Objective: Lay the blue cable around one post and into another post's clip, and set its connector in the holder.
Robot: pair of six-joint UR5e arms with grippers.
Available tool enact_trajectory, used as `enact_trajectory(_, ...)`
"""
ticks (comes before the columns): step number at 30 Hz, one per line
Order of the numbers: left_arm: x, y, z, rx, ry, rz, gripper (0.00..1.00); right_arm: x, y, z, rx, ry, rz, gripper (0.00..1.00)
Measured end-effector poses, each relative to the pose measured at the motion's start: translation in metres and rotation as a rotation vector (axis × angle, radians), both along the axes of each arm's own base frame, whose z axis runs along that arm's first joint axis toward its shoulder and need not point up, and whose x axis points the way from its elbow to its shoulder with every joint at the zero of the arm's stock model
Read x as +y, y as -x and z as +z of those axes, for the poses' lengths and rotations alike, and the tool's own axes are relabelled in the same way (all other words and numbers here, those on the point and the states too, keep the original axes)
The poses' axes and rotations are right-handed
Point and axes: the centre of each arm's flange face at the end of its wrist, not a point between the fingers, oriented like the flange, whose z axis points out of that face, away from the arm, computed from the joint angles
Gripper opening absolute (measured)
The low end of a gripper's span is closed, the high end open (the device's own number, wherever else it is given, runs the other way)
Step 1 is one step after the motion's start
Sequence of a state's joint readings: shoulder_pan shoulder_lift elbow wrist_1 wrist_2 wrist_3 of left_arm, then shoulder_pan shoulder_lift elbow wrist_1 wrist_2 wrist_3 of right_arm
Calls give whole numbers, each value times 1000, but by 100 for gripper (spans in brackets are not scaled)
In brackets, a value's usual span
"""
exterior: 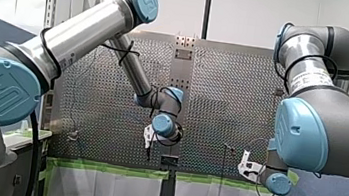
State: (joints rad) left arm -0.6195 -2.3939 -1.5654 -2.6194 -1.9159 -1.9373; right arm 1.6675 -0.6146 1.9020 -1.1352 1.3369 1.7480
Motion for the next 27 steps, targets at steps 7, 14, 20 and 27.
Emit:
enact_trajectory(7, 7, -4, -34, -11, -32, 21, 100, 0, 1, 0, 1, -2, -3, 0)
enact_trajectory(14, -1, -11, -61, -32, -15, -1, 100, 0, -1, 0, 1, 2, -1, 0)
enact_trajectory(20, -6, -13, -87, -47, 0, -9, 100, 0, -1, 0, 1, 0, 0, 0)
enact_trajectory(27, 0, -11, -120, -54, -15, 6, 100, 0, -1, 0, 1, 1, 0, 0)
